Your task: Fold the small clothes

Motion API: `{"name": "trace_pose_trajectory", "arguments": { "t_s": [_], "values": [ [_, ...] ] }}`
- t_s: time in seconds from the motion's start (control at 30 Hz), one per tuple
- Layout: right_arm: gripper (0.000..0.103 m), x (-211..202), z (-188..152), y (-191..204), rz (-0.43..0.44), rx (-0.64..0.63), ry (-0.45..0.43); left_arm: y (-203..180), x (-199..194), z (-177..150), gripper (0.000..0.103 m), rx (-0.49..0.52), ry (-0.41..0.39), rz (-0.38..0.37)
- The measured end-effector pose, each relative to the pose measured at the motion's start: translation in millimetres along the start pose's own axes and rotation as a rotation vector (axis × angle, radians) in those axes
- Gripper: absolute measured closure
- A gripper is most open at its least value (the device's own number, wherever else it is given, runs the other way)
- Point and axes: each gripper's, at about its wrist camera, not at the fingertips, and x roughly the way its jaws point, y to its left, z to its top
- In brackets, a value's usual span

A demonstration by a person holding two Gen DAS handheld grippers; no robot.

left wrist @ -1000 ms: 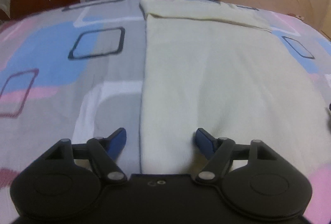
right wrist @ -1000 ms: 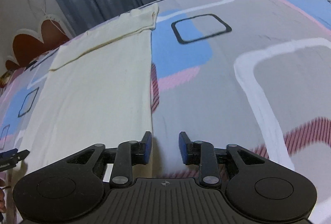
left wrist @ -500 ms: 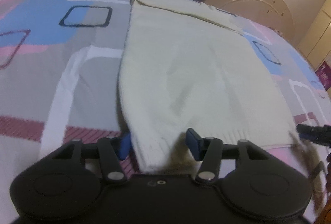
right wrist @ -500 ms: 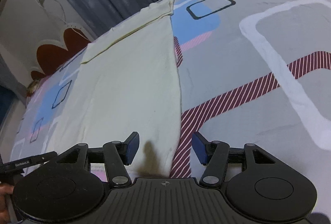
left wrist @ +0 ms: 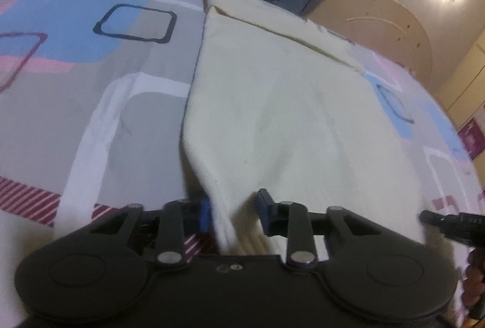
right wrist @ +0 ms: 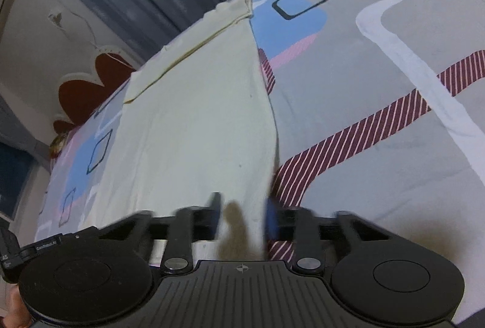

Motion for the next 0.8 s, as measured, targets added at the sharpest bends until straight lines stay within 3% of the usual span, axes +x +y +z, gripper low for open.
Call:
{"name": "trace_pose_trajectory", "arguments": {
  "t_s": [0.03, 0.17, 0.23, 0.3, 0.37, 0.47, 0.63, 0.8],
  "values": [
    [0.097, -1, -1, 1, -0.009, -0.007, -0.002, 1, -4, -1, 0.100, 0.002, -0.010, 0.009],
    [0.100, -27, -3, 8, 0.008, -0.039, -0.092, 6, -33, -7, 0.100, -0.003, -0.133, -0.040],
    [0.100, -35, -1, 13, 0.016, -0.069, -0.124, 10, -24, -7, 0.100, -0.009, -0.086, -0.006],
    [0.100, -21, 1, 12, -0.035, -0.081, -0.062, 18, -6, -8, 0.099, -0.046, -0.002, 0.014],
    [0.100, -4, 3, 10, -0.086, -0.068, 0.013, 18, -11, -2, 0.100, -0.061, -0.020, 0.006],
    [0.100, -17, 14, 17, -0.012, -0.045, -0.069, 16, -27, 10, 0.100, -0.053, -0.097, -0.035],
    [0.100, -22, 57, 43, 0.033, -0.095, -0.175, 13, -25, 54, 0.100, -0.065, -0.154, -0.047],
    [0.100, 3, 128, 65, 0.058, -0.128, -0.248, -7, -3, 134, 0.100, -0.040, -0.225, -0.055]
  ]
}}
